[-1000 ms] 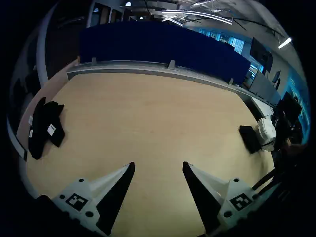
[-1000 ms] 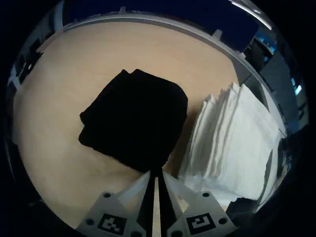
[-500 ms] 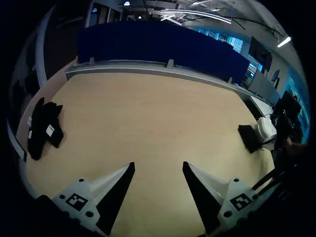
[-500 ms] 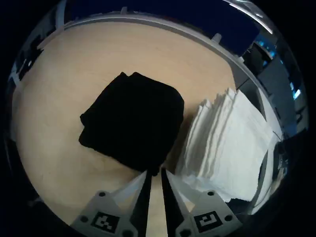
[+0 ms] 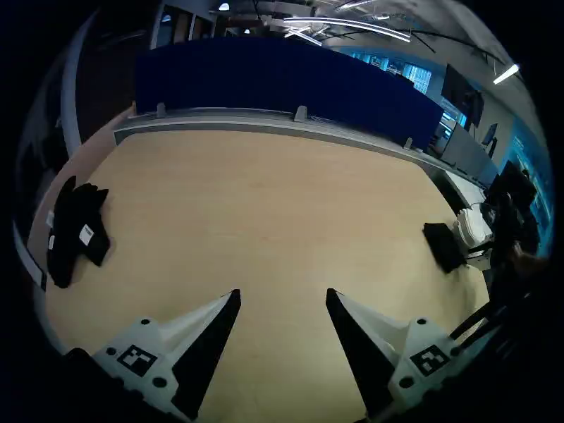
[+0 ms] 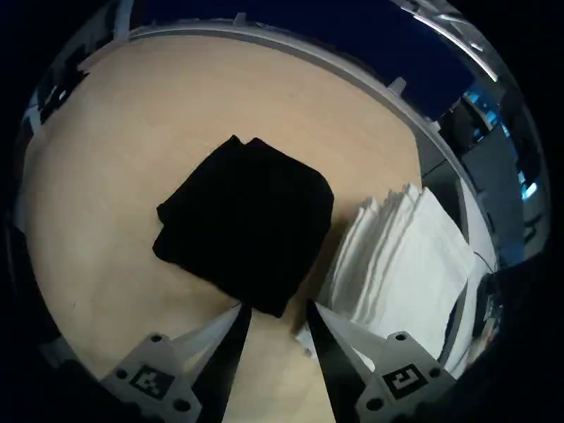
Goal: Fold towel
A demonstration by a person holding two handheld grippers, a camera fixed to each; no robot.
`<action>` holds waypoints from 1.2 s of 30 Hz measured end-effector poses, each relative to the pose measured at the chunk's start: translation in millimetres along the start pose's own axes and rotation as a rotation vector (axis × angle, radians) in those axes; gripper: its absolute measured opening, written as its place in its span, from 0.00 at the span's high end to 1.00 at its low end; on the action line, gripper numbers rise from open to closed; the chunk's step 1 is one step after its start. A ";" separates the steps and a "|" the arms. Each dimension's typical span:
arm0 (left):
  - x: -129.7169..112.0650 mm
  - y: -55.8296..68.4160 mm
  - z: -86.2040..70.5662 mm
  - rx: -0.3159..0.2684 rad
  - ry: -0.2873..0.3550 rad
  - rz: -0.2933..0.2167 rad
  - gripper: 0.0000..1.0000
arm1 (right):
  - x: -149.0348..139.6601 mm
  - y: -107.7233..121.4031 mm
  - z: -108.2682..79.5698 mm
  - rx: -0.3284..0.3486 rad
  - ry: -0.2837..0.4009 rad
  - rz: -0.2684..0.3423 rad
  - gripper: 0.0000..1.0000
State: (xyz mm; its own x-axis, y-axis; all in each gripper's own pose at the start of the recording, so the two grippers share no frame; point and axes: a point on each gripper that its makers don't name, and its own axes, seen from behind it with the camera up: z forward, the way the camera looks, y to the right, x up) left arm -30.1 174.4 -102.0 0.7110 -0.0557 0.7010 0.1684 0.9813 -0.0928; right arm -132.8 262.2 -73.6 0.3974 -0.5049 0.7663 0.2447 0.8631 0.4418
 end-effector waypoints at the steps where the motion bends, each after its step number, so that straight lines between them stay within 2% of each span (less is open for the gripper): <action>1: -0.1 -0.4 0.1 0.001 0.001 -0.002 0.11 | 3.7 -0.9 0.1 0.000 0.006 0.000 0.35; 5: -1.1 -2.5 0.6 0.004 0.002 -0.010 0.10 | 21.2 -7.3 0.5 0.013 0.039 0.011 0.16; 7: -2.0 -3.6 0.3 0.005 0.002 -0.012 0.10 | 29.6 -11.0 1.7 0.020 0.055 0.023 0.14; 18: -3.9 -10.0 -5.2 0.016 0.005 -0.019 0.11 | 56.1 -33.3 10.3 0.060 0.096 0.058 0.14; 26: -6.0 -18.3 -5.2 0.029 0.003 -0.023 0.11 | 47.2 -53.4 23.4 0.082 0.079 0.046 0.14; 32: -7.2 -20.3 -6.0 0.035 0.001 -0.016 0.10 | 36.6 -57.0 36.1 0.082 0.060 0.042 0.14; 36: -6.5 -20.7 -7.5 0.035 0.003 -0.022 0.11 | 38.0 -55.9 35.8 0.081 0.066 0.044 0.14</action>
State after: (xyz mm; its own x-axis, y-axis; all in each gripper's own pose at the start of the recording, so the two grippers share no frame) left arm -33.1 153.1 -109.9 0.7092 -0.0773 0.7007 0.1600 0.9857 -0.0532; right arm -163.1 195.2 -52.4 0.4647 -0.4635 0.7545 0.1547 0.8815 0.4462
